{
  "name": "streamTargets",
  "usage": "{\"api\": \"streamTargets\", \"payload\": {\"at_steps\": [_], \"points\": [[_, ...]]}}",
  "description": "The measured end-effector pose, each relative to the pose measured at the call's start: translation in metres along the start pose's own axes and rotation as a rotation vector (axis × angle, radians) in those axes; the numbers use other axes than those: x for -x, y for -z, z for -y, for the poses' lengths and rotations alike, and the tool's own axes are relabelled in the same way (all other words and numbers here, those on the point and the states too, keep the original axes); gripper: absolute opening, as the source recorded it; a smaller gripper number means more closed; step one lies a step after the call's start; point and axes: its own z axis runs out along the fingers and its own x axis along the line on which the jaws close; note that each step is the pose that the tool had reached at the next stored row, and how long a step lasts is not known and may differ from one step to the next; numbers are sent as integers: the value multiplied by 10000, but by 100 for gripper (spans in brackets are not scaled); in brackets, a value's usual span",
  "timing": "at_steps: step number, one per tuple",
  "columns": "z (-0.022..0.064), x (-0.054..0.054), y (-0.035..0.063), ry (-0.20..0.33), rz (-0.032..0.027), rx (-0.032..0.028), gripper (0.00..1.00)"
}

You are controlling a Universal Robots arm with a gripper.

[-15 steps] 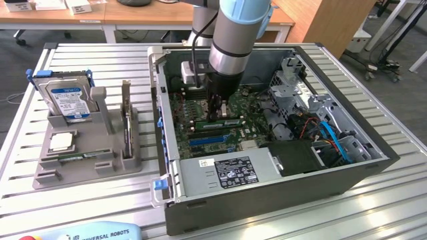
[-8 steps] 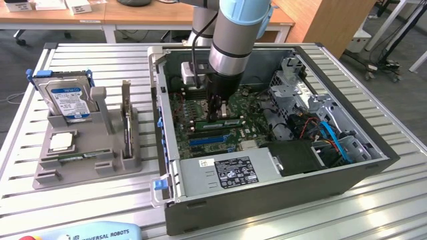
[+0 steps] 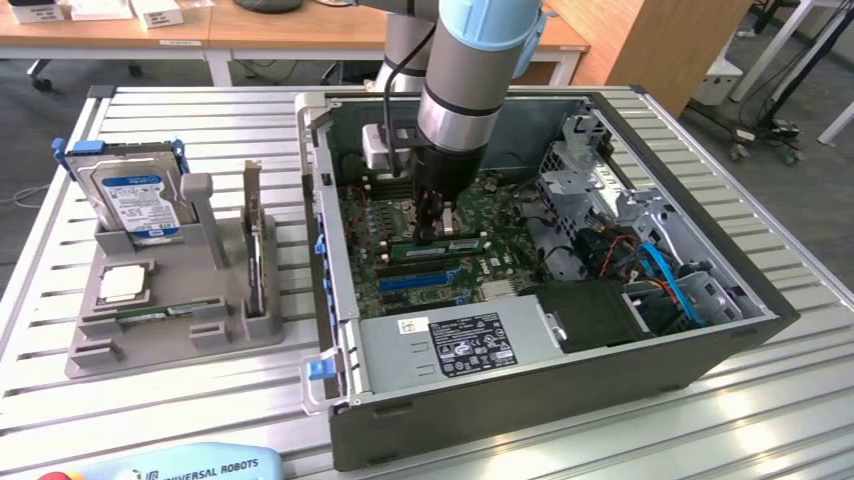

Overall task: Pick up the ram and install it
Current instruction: 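Press down the ram until it locks into place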

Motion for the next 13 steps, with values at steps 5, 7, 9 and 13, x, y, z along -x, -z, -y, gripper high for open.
{"api": "streamTargets", "payload": {"at_steps": [5,7,9,13], "points": [[0,0,-5,1,1,-1,10],[0,0,-5,1,1,0,10],[0,0,-5,0,0,0,10],[0,0,-12,0,3,0,10]]}}
